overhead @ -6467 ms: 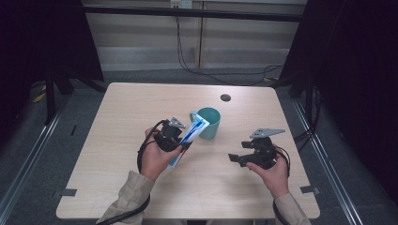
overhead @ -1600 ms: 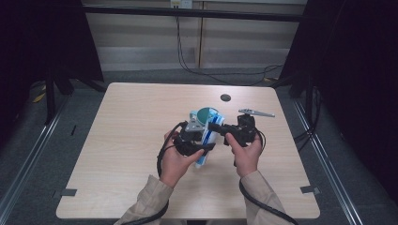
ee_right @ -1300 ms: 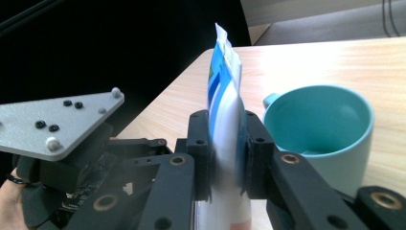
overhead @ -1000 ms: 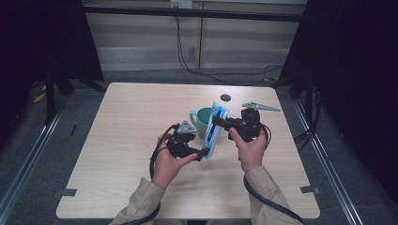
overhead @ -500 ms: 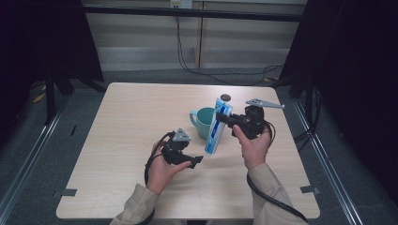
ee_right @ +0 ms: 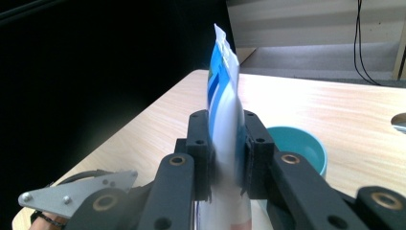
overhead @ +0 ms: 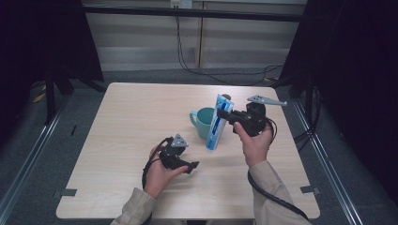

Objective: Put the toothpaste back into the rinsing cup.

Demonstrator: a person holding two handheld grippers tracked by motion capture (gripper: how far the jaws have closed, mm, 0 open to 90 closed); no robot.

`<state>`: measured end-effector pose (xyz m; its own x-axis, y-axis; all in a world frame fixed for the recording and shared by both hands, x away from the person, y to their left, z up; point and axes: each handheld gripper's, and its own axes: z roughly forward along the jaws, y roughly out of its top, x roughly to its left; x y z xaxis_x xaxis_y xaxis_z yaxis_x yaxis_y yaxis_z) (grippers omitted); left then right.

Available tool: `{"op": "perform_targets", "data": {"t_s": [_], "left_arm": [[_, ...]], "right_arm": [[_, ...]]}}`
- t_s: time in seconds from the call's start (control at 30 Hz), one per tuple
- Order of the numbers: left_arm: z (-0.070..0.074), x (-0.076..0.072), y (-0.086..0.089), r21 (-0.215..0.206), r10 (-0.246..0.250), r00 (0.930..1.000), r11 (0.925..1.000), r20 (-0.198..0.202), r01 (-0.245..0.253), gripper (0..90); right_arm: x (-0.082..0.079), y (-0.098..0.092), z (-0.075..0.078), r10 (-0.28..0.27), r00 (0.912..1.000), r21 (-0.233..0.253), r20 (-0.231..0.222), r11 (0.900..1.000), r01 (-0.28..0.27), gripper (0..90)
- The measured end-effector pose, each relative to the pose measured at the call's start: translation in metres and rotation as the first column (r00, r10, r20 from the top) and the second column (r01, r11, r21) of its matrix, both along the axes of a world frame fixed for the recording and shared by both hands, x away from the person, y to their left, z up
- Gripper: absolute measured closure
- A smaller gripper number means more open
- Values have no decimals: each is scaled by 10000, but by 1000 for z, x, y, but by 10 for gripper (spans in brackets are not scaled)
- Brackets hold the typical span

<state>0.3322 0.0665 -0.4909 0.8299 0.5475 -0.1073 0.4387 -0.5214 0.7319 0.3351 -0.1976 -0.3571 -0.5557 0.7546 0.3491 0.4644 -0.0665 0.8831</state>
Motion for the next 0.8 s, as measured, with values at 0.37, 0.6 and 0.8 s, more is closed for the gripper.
{"op": "perform_targets", "data": {"t_s": [0.37, 0.6, 0.8], "left_arm": [[-5, 0, 7, 148, 32, 10000, 9999, 81, -33, 179], [-10, 0, 9, 206, 52, 10000, 9998, 18, -52, 181], [-13, -1, 8, 301, -40, 10000, 9995, 82, 38, 181]], "right_arm": [[4, 0, 6, 45, 9997, -71, 238, 10000, -44, 770], [7, 2, 10, 59, 9994, -59, 338, 10000, -57, 770], [9, 3, 15, 57, 9992, -59, 385, 10000, -55, 770]]}}
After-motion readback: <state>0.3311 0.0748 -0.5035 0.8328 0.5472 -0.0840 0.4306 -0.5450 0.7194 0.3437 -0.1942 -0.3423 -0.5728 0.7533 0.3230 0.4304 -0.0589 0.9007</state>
